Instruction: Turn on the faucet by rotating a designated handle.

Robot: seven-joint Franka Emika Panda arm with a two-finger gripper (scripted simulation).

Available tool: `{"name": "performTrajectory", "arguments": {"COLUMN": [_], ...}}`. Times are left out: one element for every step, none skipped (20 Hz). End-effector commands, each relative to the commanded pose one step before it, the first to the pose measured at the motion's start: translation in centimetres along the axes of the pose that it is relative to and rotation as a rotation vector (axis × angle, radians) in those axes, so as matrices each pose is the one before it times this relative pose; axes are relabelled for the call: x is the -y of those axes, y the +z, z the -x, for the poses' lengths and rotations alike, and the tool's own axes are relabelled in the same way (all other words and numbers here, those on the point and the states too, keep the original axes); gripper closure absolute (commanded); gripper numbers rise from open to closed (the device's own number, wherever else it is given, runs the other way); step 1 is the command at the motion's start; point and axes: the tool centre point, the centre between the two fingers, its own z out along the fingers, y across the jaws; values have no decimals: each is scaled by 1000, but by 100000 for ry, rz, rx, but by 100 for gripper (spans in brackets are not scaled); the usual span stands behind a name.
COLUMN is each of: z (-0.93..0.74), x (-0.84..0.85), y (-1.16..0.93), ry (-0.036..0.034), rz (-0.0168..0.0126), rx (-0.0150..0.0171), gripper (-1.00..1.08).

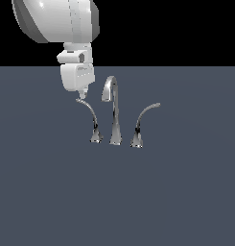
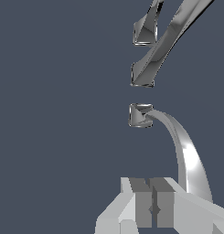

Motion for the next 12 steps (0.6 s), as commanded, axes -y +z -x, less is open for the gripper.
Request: {"name": "performTrajectory", "arguments": {"z": [-513,-79,-64,-46,-28,-8,0,0,0,-20,141,143], "x": [482,149,117,83,49,14,0,0,0,-18,-331,-334], "y": [857,113,84,55,28,8,0,0,0,2,1,1], "ry": [3043,715,560,398,232,68,0,0,0,-63,0,0], "rz": [692,24,21,17,12,4,0,0,0,24,0,0], "rx": [-251,13,23,30,28,11,0,0,0,-15,0,0], "gripper": [108,108,108,108,108,108,108,108,108,108,108,108]}}
